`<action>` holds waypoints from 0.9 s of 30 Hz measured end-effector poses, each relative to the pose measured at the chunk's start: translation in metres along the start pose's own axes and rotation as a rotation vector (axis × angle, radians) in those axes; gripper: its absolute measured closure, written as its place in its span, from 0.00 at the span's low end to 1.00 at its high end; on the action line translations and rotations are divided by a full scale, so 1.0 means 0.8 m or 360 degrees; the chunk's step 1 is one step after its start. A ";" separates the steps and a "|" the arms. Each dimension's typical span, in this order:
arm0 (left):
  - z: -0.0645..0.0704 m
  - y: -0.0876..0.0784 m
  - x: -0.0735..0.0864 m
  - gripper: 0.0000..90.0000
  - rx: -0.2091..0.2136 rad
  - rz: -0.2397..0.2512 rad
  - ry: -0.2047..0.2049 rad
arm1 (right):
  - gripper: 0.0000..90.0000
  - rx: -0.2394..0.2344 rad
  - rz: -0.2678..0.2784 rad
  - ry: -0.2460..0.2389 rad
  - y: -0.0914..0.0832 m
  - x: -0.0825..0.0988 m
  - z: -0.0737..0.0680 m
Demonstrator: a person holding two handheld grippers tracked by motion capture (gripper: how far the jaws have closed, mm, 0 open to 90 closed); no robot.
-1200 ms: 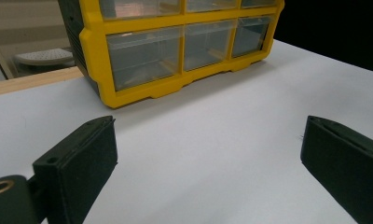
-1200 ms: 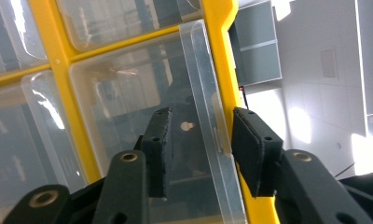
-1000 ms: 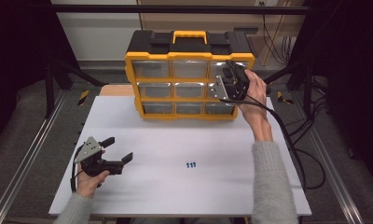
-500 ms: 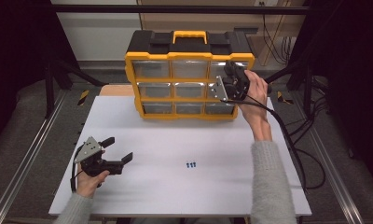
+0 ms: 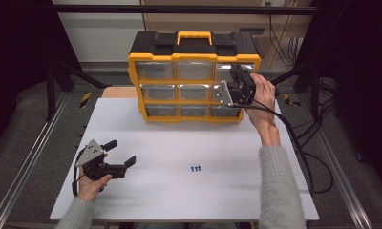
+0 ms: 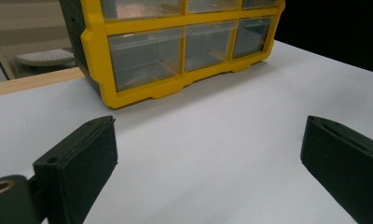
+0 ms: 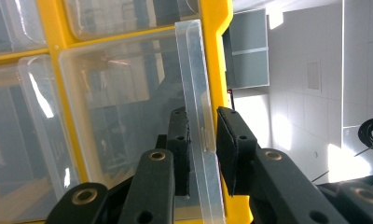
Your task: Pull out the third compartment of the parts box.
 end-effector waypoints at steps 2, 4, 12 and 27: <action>0.000 0.000 0.000 0.03 0.0000 0.0000 0.0000 | 0.84 -0.0001 0.0002 0.0005 -0.003 -0.001 0.000; 0.000 0.000 0.000 0.03 0.0000 -0.0002 0.0001 | 0.84 -0.0006 0.0012 0.0001 -0.006 -0.002 -0.001; 0.000 0.000 0.000 0.03 -0.0002 0.0000 -0.0002 | 0.84 -0.0012 0.0011 -0.0002 -0.017 -0.001 -0.001; 0.000 0.000 0.000 0.03 -0.0002 0.0001 -0.0003 | 0.84 -0.0045 0.0032 -0.0011 -0.033 -0.002 0.000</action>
Point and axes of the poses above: each handheld gripper's, and its own axes: y roughly forward along the jaws, x roughly out of its underside, z roughly to its right, the point moved 10 cm from there along y, roughly forward along the jaws, and after that the axes turned 8 degrees about -y, right-handed, at the moved point
